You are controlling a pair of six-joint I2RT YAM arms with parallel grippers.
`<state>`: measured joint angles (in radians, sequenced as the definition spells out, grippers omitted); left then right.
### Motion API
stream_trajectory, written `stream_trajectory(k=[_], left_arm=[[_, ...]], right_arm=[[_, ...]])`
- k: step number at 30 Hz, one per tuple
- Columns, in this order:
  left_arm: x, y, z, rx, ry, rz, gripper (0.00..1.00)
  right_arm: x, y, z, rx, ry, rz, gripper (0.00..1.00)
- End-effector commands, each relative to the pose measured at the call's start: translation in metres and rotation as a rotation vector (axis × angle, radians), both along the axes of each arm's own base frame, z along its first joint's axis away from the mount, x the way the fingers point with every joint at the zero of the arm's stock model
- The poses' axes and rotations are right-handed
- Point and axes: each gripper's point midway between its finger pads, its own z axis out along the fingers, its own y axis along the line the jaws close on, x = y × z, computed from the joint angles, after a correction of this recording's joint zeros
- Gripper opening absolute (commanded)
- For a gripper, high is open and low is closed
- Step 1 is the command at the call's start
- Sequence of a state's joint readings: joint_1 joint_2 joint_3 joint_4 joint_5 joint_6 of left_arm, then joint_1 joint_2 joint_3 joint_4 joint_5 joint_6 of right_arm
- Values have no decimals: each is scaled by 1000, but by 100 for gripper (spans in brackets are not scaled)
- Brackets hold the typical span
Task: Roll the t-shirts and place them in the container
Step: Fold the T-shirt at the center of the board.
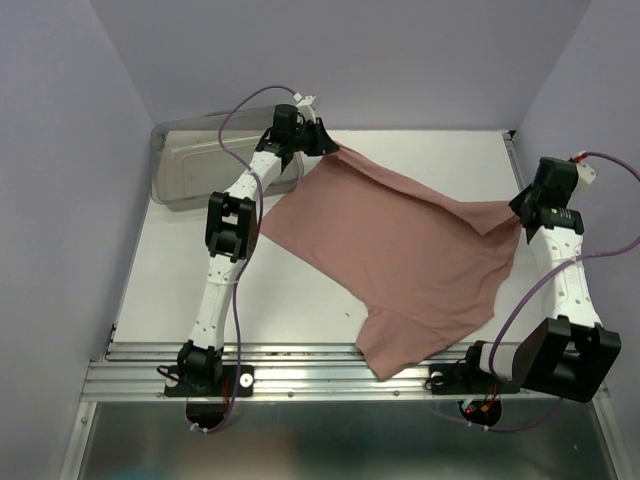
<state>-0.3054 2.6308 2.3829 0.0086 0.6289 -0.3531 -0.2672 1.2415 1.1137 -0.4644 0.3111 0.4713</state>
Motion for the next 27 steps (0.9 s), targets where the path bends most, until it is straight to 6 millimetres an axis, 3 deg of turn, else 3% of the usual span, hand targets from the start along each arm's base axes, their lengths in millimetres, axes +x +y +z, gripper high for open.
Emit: stream_trajectory(k=[1,13,27], left_arm=[[-15,16,85,-14,-97,-24,0],[-9,41,77,-1,-57,-3,0],[-21,47,71,39,-14,-34,0]], right_arm=[[-19,16,-9,82,16,7,1],[-53,40,-30,178,59,34,1],[-68,56,-42,248,65,50,1]])
